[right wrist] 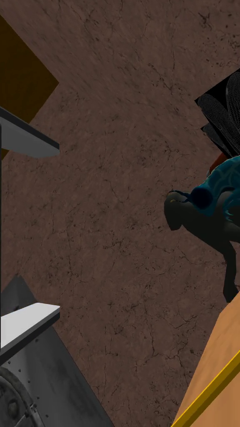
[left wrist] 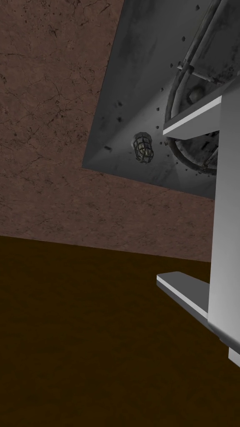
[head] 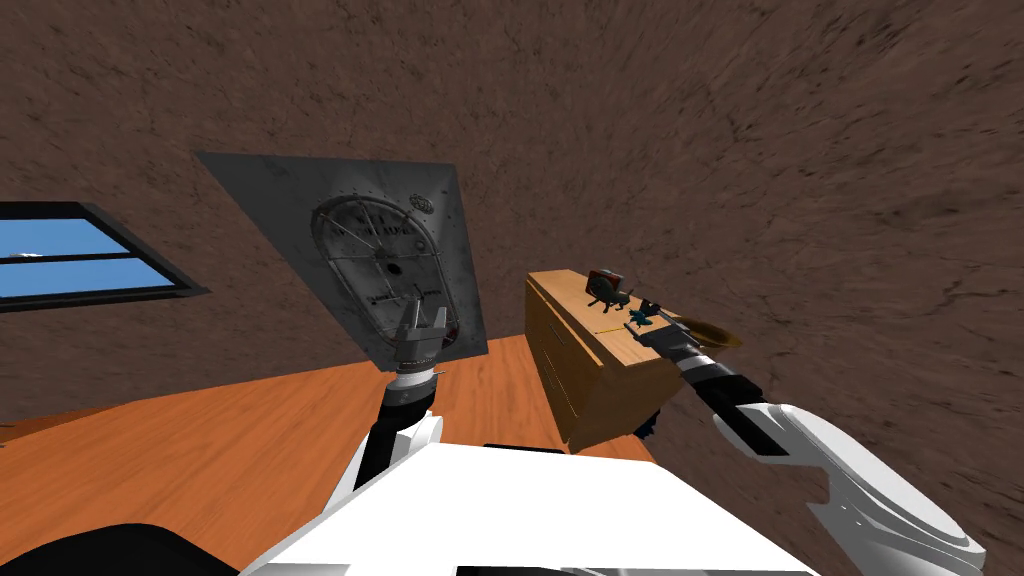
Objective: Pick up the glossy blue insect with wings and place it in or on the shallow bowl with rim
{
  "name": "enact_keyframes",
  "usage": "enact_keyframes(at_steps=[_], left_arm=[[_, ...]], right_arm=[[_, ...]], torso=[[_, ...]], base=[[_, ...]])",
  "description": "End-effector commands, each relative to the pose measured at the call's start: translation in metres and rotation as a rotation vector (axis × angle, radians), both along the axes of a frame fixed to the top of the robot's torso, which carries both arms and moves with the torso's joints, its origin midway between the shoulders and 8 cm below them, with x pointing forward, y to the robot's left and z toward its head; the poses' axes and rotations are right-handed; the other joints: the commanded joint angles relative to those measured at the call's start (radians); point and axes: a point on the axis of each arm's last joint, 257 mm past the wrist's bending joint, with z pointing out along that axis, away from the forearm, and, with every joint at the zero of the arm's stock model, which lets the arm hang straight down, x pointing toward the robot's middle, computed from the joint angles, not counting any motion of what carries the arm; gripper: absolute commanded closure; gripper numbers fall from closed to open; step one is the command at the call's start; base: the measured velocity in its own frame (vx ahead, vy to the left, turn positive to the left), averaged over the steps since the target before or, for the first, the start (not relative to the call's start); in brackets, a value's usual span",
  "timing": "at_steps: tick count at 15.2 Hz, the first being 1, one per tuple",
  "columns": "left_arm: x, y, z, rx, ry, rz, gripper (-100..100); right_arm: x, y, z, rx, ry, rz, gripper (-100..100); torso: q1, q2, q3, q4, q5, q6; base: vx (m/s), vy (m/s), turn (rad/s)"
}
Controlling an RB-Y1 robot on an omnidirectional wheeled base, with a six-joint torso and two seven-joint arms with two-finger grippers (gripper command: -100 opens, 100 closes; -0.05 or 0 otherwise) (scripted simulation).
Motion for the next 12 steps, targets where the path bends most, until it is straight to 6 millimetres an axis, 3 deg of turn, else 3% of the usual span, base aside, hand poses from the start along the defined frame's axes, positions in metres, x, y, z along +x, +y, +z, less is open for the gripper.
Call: enact_keyframes(at_steps=[1,4,9,11,12], left_arm=[[0.0,0.0,0.0,0.0,0.0,0.0,0],[0.0,0.0,0.0,0.0,0.0,0.0,0],[0.0,0.0,0.0,0.0,0.0,0.0,0],[0.0,0.0,0.0,0.0,0.0,0.0,0],[0.0,0.0,0.0,0.0,0.0,0.0,0]], right_arm=[[0.0,-0.005,-0.005,-0.038,0.01,-0.016,-100],[0.0,-0.033,-0.022,-0.179,0.065,-0.079,-100],[-0.002,-0.059,-0.036,-0.311,0.117,-0.131,-100],[-0.005,-0.082,-0.045,-0.429,0.163,-0.172,-100],[-0.005,-0.082,-0.045,-0.429,0.163,-0.172,-100]], torso=[[0.0,0.0,0.0,0.0,0.0,0.0],[0.0,0.0,0.0,0.0,0.0,0.0],[-0.001,0.0,0.0,0.0,0.0,0.0],[-0.001,0.0,0.0,0.0,0.0,0.0],[-0.001,0.0,0.0,0.0,0.0,0.0]], base=[[0.015,-0.009,0.032],[0.016,-0.01,0.104],[0.02,-0.016,0.107],[0.019,-0.021,0.135],[0.02,-0.028,0.111]])
